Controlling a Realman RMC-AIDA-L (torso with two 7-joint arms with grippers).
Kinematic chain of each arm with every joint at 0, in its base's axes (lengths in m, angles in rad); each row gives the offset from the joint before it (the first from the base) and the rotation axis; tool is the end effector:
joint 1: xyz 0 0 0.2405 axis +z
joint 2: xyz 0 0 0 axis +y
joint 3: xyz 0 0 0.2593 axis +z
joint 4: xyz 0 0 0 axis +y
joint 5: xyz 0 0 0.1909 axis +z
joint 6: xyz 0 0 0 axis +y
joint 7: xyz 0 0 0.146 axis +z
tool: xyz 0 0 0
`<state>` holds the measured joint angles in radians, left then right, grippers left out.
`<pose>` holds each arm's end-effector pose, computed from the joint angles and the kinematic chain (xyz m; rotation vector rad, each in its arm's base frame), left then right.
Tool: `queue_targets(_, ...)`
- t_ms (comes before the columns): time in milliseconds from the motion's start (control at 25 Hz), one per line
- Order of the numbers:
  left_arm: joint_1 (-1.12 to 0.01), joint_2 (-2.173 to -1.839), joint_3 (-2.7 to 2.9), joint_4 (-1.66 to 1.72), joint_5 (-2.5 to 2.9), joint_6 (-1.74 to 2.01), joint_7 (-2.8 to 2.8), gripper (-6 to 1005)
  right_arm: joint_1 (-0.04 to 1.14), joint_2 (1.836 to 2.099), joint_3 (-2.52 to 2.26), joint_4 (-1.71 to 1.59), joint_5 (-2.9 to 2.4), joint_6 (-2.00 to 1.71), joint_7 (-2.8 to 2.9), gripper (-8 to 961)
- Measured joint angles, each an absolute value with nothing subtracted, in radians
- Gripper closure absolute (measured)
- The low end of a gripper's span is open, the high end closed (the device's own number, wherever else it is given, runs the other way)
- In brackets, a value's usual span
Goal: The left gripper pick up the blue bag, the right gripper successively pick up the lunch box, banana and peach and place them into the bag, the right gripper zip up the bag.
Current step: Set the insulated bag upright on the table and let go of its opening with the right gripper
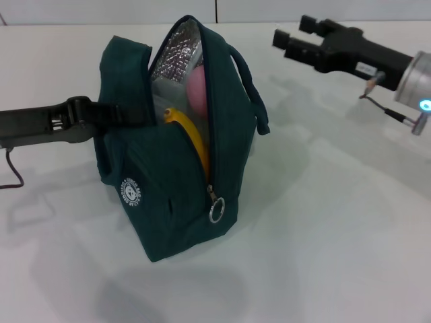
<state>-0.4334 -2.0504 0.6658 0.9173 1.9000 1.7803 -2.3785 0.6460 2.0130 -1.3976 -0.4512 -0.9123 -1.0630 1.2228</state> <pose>-0.2442 0.2978 0.0542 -2.4235 -1.7521 -0.9574 0.1897 0.3923 -0.0179 -2.3439 0.6583 1.0251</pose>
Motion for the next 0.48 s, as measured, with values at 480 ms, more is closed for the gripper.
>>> queue_targets(480,-0.437,-2.055,0.667,0.917,1.900,1.781,-2.380,955,0.735,2.026,-1.511,-0.420,-0.928,-0.948,1.172,172)
